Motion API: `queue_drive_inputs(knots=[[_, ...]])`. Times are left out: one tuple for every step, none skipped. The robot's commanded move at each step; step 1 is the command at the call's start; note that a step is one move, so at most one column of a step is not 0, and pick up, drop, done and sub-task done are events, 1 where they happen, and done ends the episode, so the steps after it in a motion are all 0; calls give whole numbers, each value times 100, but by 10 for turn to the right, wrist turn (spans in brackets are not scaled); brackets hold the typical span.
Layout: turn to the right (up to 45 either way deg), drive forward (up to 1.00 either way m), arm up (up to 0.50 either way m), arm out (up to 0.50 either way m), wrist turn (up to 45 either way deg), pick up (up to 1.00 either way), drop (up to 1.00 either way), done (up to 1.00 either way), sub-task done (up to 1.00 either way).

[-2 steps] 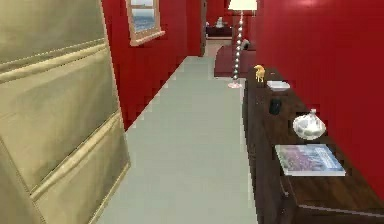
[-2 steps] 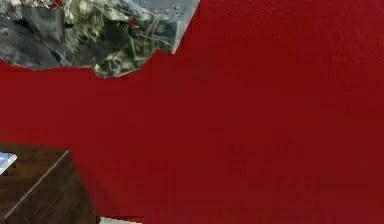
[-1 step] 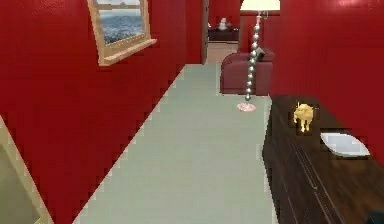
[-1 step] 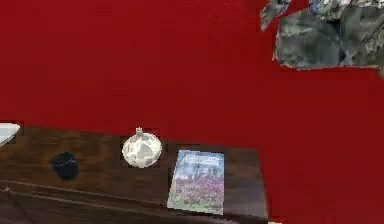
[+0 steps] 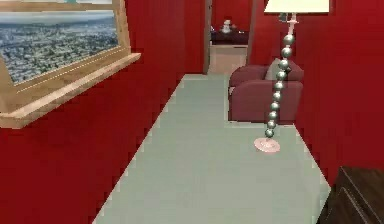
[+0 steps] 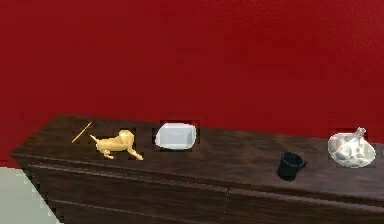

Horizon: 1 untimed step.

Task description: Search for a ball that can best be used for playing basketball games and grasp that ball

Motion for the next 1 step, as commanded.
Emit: queue_drive_inputs(knots=[[30, 0, 0, 0, 0, 0, 0, 0, 0]])
